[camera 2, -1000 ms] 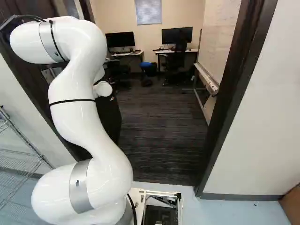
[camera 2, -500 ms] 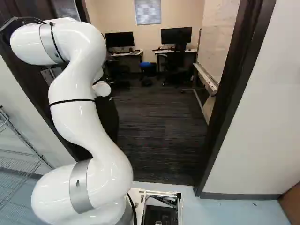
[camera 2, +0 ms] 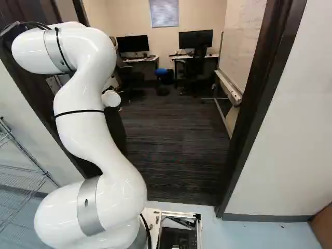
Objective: Open the door and move inside
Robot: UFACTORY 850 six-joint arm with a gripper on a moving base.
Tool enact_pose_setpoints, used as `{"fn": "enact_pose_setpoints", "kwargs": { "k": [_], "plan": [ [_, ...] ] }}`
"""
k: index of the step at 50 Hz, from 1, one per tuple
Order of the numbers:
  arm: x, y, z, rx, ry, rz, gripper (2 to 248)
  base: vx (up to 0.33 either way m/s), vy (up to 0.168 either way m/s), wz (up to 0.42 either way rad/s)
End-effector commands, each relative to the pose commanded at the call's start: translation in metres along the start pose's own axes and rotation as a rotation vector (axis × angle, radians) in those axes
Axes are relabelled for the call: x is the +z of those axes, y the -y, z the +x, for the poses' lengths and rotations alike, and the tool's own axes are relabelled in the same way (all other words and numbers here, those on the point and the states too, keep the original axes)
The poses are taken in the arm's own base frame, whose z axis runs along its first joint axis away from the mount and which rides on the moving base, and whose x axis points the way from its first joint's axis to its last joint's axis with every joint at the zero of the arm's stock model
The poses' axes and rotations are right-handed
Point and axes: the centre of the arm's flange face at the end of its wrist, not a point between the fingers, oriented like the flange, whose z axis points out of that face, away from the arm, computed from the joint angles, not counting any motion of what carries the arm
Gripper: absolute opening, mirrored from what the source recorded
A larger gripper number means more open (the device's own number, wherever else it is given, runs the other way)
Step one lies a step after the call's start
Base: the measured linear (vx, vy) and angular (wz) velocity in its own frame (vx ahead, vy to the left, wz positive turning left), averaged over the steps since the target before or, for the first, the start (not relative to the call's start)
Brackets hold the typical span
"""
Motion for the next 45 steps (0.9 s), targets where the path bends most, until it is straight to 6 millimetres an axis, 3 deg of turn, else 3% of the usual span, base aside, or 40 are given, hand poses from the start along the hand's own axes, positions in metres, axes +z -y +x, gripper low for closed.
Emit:
{"fn": "enact_pose_setpoints", "kwargs": {
  "k": [17,45],
  "plan": [
    [-0.002,-0.002,0.000,0.001,0.002,-0.004,247,0.000,0.000,0.000],
    [-0.036,-0.034,-0.007,0.016,0.031,-0.056,247,0.000,0.000,0.000]
  ]
}}
